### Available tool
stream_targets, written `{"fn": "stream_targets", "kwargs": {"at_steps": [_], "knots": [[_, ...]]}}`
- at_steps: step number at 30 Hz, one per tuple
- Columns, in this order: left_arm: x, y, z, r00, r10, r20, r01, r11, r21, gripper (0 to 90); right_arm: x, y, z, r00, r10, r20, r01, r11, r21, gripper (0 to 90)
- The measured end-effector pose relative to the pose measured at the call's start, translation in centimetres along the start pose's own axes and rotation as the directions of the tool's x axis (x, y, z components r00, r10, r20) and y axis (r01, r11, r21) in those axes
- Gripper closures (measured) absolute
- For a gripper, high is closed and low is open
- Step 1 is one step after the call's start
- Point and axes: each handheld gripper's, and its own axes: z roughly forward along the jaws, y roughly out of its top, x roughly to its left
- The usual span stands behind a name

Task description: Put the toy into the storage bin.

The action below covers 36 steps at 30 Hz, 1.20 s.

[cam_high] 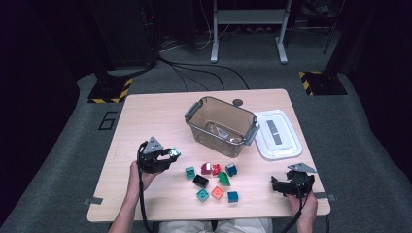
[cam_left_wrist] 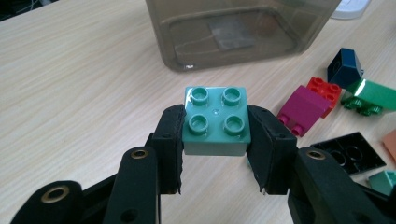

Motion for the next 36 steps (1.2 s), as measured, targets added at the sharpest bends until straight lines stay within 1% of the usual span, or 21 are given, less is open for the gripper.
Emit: {"fn": "stream_targets", "kwargs": {"at_steps": [3, 8, 12, 13, 14, 15, 19, 20, 21, 22, 24, 27, 29, 31, 32, 33, 36], "knots": [[0.0, 0.6, 0.1, 1.0, 0.0, 0.007, 0.0, 1.0, -0.01, 58.7, 0.0, 0.0, 0.0, 1.0, 0.0, -0.001, 0.0, 1.0, -0.001, 1.7], [0.2, 1.5, 0.5, 0.9999, 0.01, 0.013, -0.01, 0.9999, -0.006, 58.7, 0.0, 0.0, 0.0, 1.0, 0.0, -0.001, 0.0, 1.0, 0.0, 1.7], [0.4, 2.2, 0.7, 0.9999, 0.009, 0.013, -0.009, 0.9999, -0.009, 58.7, -0.1, 0.0, 0.0, 1.0, 0.001, -0.001, -0.001, 1.0, 0.001, 1.8], [0.5, 2.4, 0.7, 0.9997, 0.019, 0.013, -0.019, 0.9998, -0.003, 58.7, -0.1, 0.0, 0.0, 1.0, 0.001, -0.001, -0.001, 1.0, 0.001, 1.8], [0.5, 2.6, 0.8, 0.9998, 0.016, 0.011, -0.016, 0.9999, -0.006, 58.7, -0.1, 0.0, 0.0, 1.0, -0.002, -0.001, 0.002, 1.0, 0.0, 1.8], [0.5, 2.7, 0.8, 0.9997, 0.025, 0.008, -0.025, 0.9997, -0.008, 58.7, -0.1, 0.0, 0.0, 1.0, -0.002, -0.001, 0.002, 1.0, 0.0, 1.9], [0.6, 3.5, 0.9, 0.9993, 0.036, 0.008, -0.036, 0.9993, 0.0, 58.7, -0.1, 0.0, 0.1, 1.0, 0.0, 0.001, 0.0, 1.0, -0.002, 1.9], [0.6, 3.7, 0.9, 0.9994, 0.034, 0.01, -0.034, 0.9994, -0.001, 58.7, -0.1, 0.0, 0.1, 1.0, 0.001, 0.002, -0.001, 1.0, -0.002, 1.9], [0.6, 4.0, 0.8, 0.9991, 0.042, 0.009, -0.042, 0.9991, 0.001, 58.7, -0.1, 0.1, 0.1, 1.0, 0.004, 0.003, -0.004, 1.0, -0.002, 2.0], [0.7, 4.2, 0.8, 0.999, 0.044, 0.002, -0.044, 0.999, -0.001, 58.7, -0.2, 0.0, 0.1, 1.0, 0.002, 0.003, -0.002, 1.0, -0.001, 2.0], [1.1, 4.7, 0.7, 0.9994, 0.035, 0.004, -0.035, 0.9994, -0.008, 58.7, -0.1, 0.1, 0.1, 1.0, 0.008, 0.006, -0.008, 1.0, -0.002, 2.1], [1.3, 5.5, 0.6, 0.9988, 0.049, -0.004, -0.049, 0.9988, -0.003, 58.7, -0.1, 0.1, 0.1, 0.9999, 0.012, 0.009, -0.012, 1.0, -0.001, 2.2], [1.4, 6.0, 0.6, 0.9981, 0.061, -0.01, -0.061, 0.9981, -0.008, 58.7, -0.2, 0.1, 0.1, 0.9999, 0.013, 0.011, -0.013, 1.0, -0.003, 2.3], [1.4, 6.6, 0.6, 0.9978, 0.065, -0.011, -0.065, 0.9978, -0.011, 58.7, -0.2, 0.1, 0.1, 0.9998, 0.013, 0.012, -0.013, 1.0, -0.004, 2.5], [1.5, 6.8, 0.5, 0.9971, 0.076, -0.011, -0.076, 0.9971, -0.001, 58.7, -0.2, 0.1, 0.1, 0.9998, 0.013, 0.012, -0.013, 1.0, -0.004, 2.5], [1.5, 7.1, 0.6, 0.9971, 0.074, -0.014, -0.074, 0.9972, -0.009, 58.7, -0.2, 0.1, 0.1, 0.9998, 0.013, 0.012, -0.013, 1.0, -0.004, 2.5], [1.4, 7.7, 0.7, 0.996, 0.088, -0.016, -0.089, 0.996, -0.009, 58.7, -0.2, 0.1, 0.1, 0.9998, 0.013, 0.012, -0.013, 1.0, -0.004, 2.7]]}}
